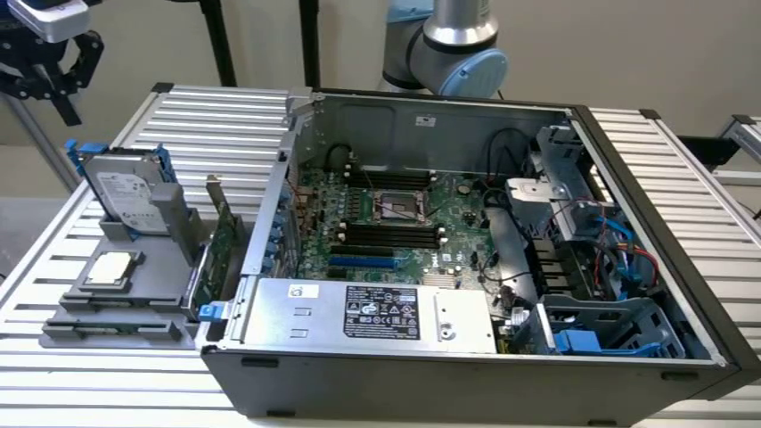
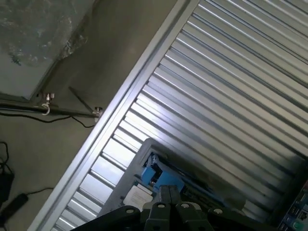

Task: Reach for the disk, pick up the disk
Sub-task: 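Pick up the disk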

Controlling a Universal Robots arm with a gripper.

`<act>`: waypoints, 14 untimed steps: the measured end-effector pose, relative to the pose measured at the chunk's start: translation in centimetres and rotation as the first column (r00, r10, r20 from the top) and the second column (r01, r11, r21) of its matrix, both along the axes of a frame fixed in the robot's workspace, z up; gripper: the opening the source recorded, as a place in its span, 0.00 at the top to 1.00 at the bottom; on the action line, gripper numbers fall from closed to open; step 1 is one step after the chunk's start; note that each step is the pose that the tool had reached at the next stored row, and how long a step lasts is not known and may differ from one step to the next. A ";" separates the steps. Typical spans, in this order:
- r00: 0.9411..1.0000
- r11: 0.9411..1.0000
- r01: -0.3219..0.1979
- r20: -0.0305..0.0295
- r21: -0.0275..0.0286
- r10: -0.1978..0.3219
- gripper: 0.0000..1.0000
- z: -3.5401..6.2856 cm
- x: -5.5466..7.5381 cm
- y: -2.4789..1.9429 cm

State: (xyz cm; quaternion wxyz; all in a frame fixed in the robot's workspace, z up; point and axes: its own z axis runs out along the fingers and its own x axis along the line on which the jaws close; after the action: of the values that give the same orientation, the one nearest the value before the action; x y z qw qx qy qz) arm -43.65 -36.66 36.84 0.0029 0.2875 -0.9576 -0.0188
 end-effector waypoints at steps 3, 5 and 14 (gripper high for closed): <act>0.999 0.999 -0.052 0.000 0.000 0.052 0.89 0.00 0.0 -0.01; 0.996 0.996 -0.086 0.000 0.001 0.086 0.89 0.00 0.0 0.00; 0.971 0.971 -0.241 0.002 0.002 0.241 0.89 0.00 0.0 -0.01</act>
State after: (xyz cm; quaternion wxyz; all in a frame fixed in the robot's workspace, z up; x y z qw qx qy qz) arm -43.64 -36.67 36.84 0.0039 0.4015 -0.9157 -0.0191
